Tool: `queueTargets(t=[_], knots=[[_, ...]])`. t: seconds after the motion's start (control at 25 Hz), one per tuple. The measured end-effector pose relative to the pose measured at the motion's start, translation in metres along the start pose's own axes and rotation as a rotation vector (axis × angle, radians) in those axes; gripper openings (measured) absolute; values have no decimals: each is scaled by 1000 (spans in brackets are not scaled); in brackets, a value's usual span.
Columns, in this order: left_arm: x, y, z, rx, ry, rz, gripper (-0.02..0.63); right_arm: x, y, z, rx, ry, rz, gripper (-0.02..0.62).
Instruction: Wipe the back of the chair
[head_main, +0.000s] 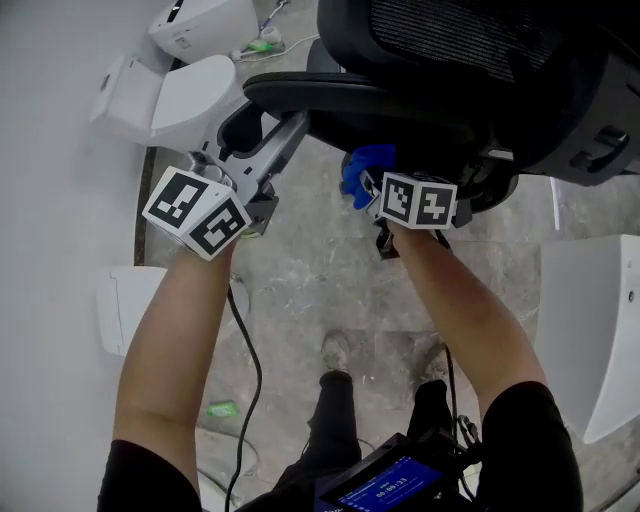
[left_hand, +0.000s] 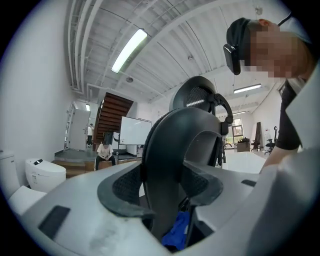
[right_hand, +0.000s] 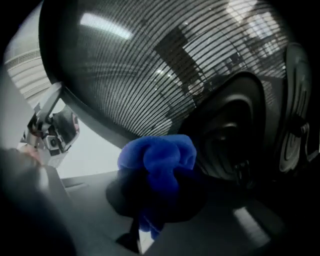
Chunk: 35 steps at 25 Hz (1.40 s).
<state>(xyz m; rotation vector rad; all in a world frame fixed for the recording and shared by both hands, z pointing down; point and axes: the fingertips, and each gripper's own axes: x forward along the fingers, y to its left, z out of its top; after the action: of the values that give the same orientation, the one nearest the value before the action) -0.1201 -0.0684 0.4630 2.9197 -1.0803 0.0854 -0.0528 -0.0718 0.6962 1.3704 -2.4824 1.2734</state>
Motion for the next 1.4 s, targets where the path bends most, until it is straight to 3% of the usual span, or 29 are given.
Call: queueTargets(t=[0.16, 0.44, 0.6, 0.8, 1.0, 1.2, 1.28, 1.4], knots=[[1, 1, 0, -5, 0, 13, 229, 2, -20, 31, 40, -43, -55, 58], [0, 0, 2, -1, 8, 4, 229, -45, -28, 61, 91, -66, -62, 57], [0, -2, 1, -1, 31, 10, 229, -73, -44, 73, 75, -81, -97, 57], [0, -1, 1, 2, 48, 10, 229, -121, -98, 96, 37, -116, -190, 58], [0, -2, 2, -1, 39, 7, 230, -149, -121, 108, -99, -88, -190, 58], [1, -2, 1, -5, 27, -4, 230, -205, -181, 123, -25, -199, -337, 58], [1, -1, 1, -11, 20, -4, 230, -216, -196, 120, -25, -215, -367, 57], [-1, 2, -1, -21, 15, 7, 230, -208, -203, 103, -108, -171, -379, 57]])
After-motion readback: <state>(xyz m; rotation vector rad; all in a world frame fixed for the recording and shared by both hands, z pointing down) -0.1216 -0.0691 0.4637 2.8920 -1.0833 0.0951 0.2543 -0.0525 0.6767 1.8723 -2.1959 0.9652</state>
